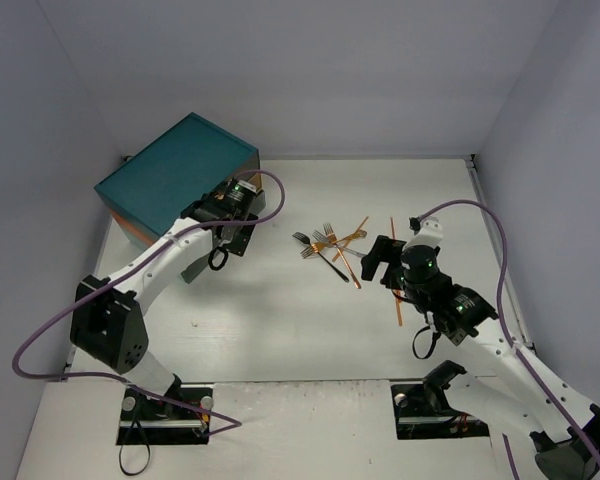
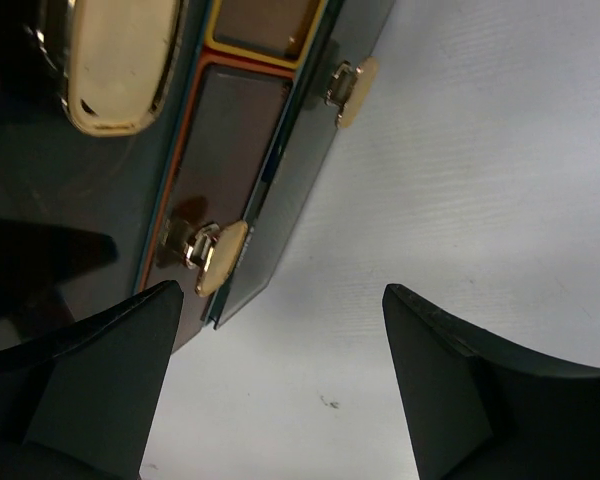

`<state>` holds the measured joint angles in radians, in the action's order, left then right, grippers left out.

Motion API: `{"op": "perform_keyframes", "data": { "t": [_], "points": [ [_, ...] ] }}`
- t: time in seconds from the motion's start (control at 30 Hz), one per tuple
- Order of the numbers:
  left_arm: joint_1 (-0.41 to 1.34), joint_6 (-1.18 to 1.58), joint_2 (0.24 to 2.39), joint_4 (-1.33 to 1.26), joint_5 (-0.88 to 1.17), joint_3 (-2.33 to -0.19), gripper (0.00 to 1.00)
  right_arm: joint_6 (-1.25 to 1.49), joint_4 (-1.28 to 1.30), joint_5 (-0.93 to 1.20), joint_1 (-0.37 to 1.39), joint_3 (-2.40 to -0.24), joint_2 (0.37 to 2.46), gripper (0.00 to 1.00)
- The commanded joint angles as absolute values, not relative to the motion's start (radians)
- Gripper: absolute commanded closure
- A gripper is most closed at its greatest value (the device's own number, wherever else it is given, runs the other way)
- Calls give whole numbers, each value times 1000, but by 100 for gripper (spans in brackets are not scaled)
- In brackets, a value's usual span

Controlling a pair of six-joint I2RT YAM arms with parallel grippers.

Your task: Sort the eating utensils into containers

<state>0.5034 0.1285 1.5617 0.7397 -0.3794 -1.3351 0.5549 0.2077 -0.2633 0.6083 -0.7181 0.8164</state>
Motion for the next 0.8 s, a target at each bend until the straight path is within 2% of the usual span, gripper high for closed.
{"op": "perform_keyframes", "data": {
  "t": [0.0,0.23,0.47,0.77],
  "points": [
    [472,81,1596,638,-433,-1334,21,604,166,-236,603,-700,785,11],
    [457,103,1641,641,-366,-1327,21,612,167,-201,603,-672,772,12],
    [473,189,1559,666,-166,-1270,21,606,175,-239,603,-673,738,12],
    [634,289,1452,686,-8,-1235,21,577,178,-316,603,-714,794,12]
  ]
}}
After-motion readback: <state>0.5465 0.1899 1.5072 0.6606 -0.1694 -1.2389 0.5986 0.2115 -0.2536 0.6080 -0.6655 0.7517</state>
